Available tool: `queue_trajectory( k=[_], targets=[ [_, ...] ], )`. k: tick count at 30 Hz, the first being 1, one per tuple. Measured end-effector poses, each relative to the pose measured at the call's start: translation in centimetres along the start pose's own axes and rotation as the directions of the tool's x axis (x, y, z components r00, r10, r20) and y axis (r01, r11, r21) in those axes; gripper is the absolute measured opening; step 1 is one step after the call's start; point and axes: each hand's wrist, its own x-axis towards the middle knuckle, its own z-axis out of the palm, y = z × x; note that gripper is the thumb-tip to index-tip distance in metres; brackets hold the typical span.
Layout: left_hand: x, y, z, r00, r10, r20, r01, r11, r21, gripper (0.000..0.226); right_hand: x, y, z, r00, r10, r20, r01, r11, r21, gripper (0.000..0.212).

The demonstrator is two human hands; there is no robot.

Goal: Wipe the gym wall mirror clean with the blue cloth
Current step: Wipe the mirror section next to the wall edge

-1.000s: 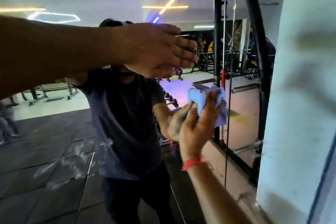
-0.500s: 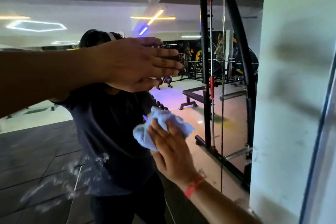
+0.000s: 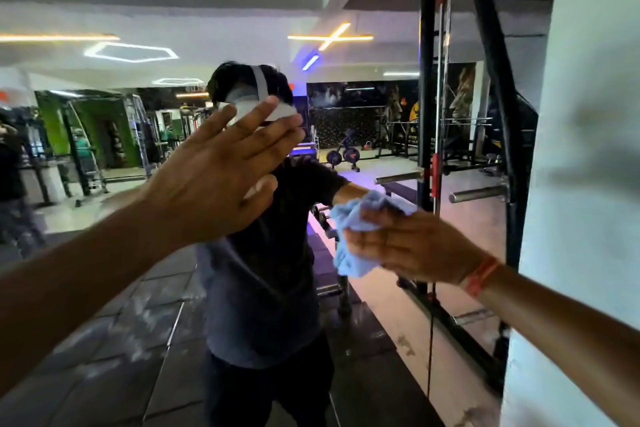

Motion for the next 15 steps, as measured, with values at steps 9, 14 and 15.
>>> queue_trajectory(
  k=[9, 14, 15],
  targets=[
    [-7.3, 13.9, 2.9, 0.771, -0.619, 0.146, 0.63, 0.713, -0.308, 0.068, 5.2, -7.3, 2.0, 0.845, 0.512, -0.153, -0.423, 0.816, 0.394, 0.043],
    [-11.4, 19.7, 4.0, 0.674, -0.686, 0.274, 0.737, 0.597, -0.317, 0.069, -8.2, -8.8, 4.4, 0.999, 0.028, -0.04, -0.023, 0.993, 0.118, 0.055],
    [-12.0, 20.5, 4.1, 0.658, -0.691, 0.301, 0.752, 0.582, -0.308, 0.069, -10.0, -8.2, 4.2, 0.992, 0.127, -0.019, -0.123, 0.984, 0.132, 0.058]
  ],
)
